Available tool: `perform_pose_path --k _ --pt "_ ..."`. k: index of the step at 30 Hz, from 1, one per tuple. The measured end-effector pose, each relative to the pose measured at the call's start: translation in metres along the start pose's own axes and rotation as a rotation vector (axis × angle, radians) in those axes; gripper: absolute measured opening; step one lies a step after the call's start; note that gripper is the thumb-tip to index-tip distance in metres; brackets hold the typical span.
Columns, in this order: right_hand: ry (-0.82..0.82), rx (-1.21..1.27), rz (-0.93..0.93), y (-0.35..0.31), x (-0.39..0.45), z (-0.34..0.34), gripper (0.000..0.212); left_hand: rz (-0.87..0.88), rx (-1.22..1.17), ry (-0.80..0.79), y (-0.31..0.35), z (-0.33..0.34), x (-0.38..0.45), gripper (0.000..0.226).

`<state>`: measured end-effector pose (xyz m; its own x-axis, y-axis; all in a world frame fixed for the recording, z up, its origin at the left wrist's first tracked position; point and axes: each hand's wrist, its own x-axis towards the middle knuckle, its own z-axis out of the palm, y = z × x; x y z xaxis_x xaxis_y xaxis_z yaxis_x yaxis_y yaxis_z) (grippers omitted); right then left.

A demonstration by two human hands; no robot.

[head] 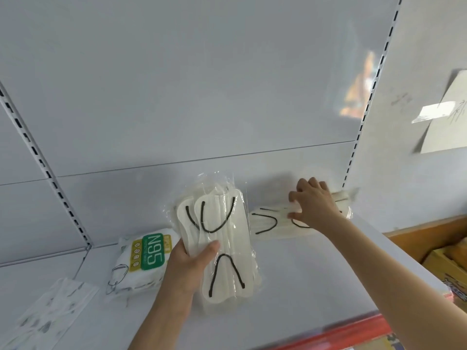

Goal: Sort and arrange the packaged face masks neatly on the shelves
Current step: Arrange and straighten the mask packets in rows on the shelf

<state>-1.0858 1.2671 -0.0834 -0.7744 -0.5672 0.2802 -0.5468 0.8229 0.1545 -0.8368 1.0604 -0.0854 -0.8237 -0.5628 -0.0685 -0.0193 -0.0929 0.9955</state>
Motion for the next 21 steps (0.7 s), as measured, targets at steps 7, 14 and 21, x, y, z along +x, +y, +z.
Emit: perform_pose_path --k 7,14,21 --pt "0.227 0.650 0.312 -0.006 -0.026 -0.074 0.035 -0.029 -0.112 0.104 0.000 -0.008 0.008 0.024" --pt "0.341 1.809 0.194 -0.063 -0.051 -0.124 0.037 0.084 -0.011 0.016 0.027 0.020 0.024 0.031" --pt "0.249 1.981 0.111 -0.056 -0.073 -0.142 0.032 0.087 0.029 0.148 0.033 0.005 0.038 0.026"
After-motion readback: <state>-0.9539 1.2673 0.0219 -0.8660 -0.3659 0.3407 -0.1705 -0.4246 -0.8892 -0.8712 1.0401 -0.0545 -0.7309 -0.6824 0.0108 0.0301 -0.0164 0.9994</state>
